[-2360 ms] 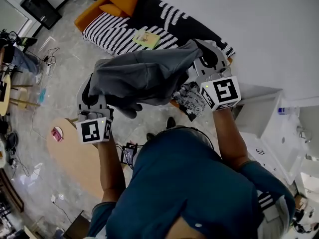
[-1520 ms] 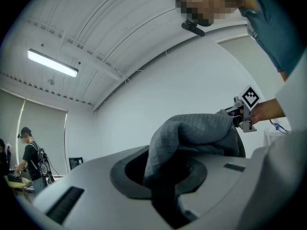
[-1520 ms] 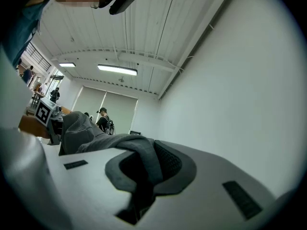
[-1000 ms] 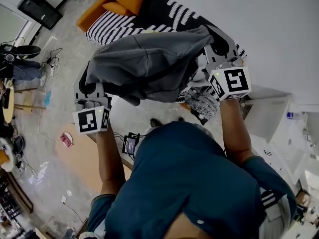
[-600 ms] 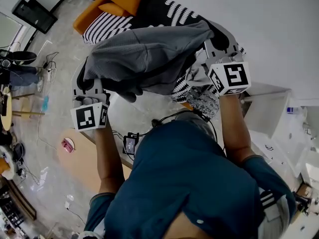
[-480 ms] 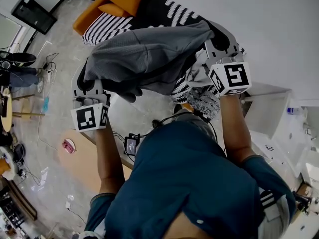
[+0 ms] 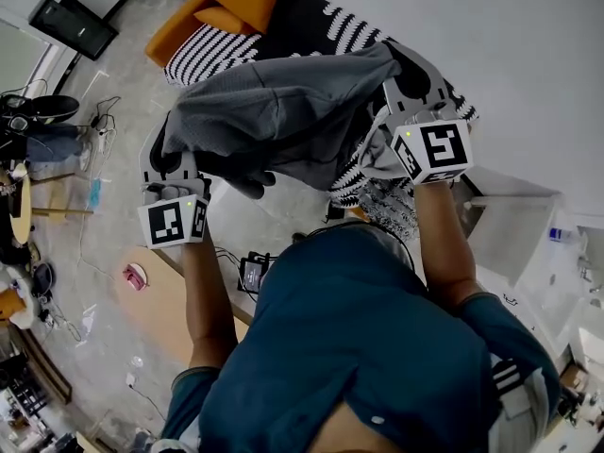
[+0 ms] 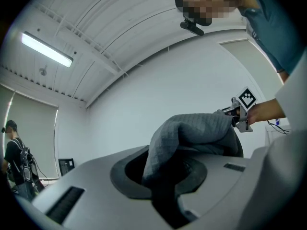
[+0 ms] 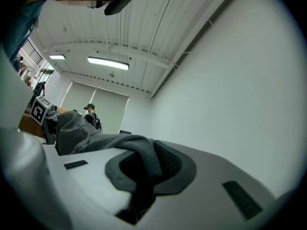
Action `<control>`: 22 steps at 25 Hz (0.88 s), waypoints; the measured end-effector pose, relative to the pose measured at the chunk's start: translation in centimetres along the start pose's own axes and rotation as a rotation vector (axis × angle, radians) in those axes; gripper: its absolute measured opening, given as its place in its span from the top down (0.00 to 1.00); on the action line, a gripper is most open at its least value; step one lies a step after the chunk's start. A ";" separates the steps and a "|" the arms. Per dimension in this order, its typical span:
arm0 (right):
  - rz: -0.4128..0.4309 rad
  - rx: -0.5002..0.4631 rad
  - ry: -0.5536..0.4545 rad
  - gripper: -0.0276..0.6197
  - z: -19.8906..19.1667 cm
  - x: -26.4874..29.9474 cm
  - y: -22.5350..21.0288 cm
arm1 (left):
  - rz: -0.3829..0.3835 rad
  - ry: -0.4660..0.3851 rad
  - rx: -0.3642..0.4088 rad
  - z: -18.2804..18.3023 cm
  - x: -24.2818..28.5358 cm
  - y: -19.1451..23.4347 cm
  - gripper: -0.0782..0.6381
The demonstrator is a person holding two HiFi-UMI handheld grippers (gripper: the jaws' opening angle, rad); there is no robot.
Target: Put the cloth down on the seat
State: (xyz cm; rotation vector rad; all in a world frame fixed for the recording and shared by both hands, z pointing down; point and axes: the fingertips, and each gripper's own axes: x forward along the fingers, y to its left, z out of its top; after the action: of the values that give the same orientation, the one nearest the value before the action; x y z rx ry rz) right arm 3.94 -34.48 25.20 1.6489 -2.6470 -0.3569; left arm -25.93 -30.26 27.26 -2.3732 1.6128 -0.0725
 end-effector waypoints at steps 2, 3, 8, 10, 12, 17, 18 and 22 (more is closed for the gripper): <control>0.012 0.006 -0.001 0.91 -0.7 0.9 -0.9 | 0.007 0.001 -0.001 -0.5 1.4 -0.3 0.81; 0.017 0.010 -0.003 0.91 -1.0 1.3 -1.3 | 0.008 0.001 0.000 -0.6 2.1 -0.6 0.81; 0.034 0.025 -0.021 0.91 -1.8 2.8 -3.7 | 0.012 0.005 0.005 -0.7 4.9 -1.7 0.81; 0.036 0.030 -0.029 0.91 -1.9 3.2 -4.5 | 0.014 0.008 0.010 -0.7 5.8 -2.0 0.81; 0.035 0.034 -0.036 0.91 -1.9 3.6 -5.2 | 0.011 0.013 0.014 -0.7 6.5 -2.1 0.81; 0.013 0.041 -0.034 0.91 -2.3 4.9 -6.3 | -0.010 0.019 0.021 -1.0 8.4 -1.6 0.81; 0.009 0.040 -0.030 0.91 -2.5 5.3 -6.3 | -0.014 0.018 0.020 -1.2 8.8 -1.4 0.81; -0.021 0.029 -0.013 0.91 -2.8 6.8 -6.7 | -0.043 0.010 0.005 -2.0 10.6 -0.3 0.81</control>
State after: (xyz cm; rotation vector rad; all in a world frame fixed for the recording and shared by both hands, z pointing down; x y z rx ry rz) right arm 7.21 -43.89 25.83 1.6898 -2.6590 -0.3318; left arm -21.98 -40.32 28.10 -2.4075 1.5648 -0.0975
